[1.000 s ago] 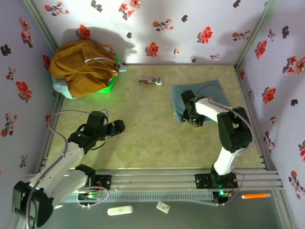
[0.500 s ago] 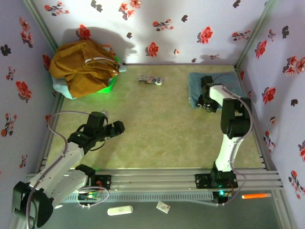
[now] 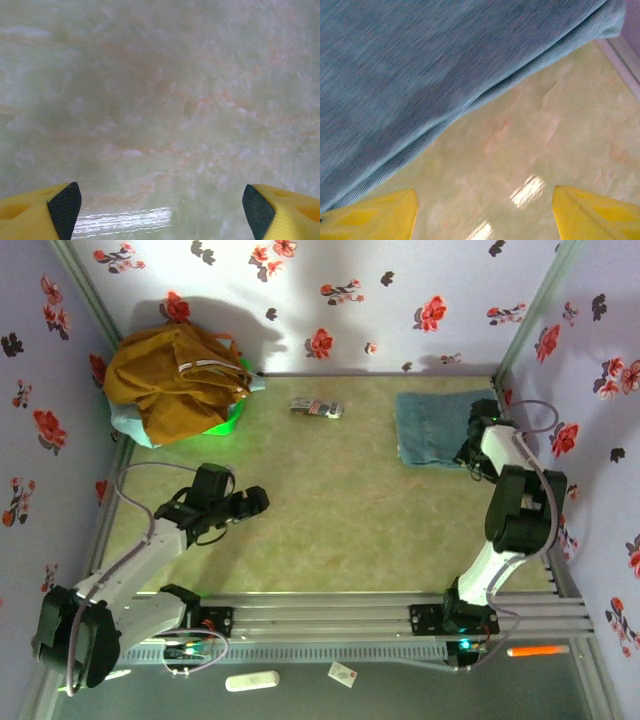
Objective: Fold and stack the trousers
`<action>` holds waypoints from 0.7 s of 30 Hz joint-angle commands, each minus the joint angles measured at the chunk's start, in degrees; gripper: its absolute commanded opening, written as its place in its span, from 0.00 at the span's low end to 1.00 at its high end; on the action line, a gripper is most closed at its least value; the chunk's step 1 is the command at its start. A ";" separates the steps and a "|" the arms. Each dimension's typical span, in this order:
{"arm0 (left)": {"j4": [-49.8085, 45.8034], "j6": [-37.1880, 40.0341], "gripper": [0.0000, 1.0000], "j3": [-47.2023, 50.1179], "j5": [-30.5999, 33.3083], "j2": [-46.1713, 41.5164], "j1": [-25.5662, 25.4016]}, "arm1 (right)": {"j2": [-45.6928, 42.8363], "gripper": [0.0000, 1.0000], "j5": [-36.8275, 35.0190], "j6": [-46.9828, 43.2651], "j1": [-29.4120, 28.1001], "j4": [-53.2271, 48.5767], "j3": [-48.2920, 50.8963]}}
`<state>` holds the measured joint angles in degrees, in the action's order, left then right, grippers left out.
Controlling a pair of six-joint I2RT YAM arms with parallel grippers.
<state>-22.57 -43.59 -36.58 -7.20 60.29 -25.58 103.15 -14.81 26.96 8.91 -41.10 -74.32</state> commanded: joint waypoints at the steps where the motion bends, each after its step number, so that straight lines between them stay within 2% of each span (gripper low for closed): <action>1: 0.80 0.31 0.88 -3.08 -0.98 1.06 0.30 | 8.34 0.71 1.80 -0.77 0.94 -2.10 -6.35; 4: 0.14 0.44 0.88 -3.85 -0.88 1.32 0.36 | 12.97 0.69 5.23 -1.46 0.48 -2.08 -10.30; 7: 0.22 0.68 0.88 -3.95 -0.36 1.77 0.36 | 17.66 0.68 5.40 0.23 -0.76 -4.66 -15.91; 14: -0.19 0.82 0.88 -8.42 -1.65 5.62 0.53 | 25.42 0.71 8.05 10.01 -1.17 -7.38 -28.17; 17: -0.46 1.01 0.88 -10.14 -1.68 6.87 0.58 | 30.72 0.71 8.80 13.13 -1.00 -9.90 -36.38; 21: -1.24 1.24 0.88 -11.49 -1.87 7.51 0.58 | 39.94 0.70 6.89 12.43 0.08 -17.54 -52.14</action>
<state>-22.37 -43.38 -46.19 -8.16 67.29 -25.47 137.47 -7.44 36.75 8.36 -55.22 -118.41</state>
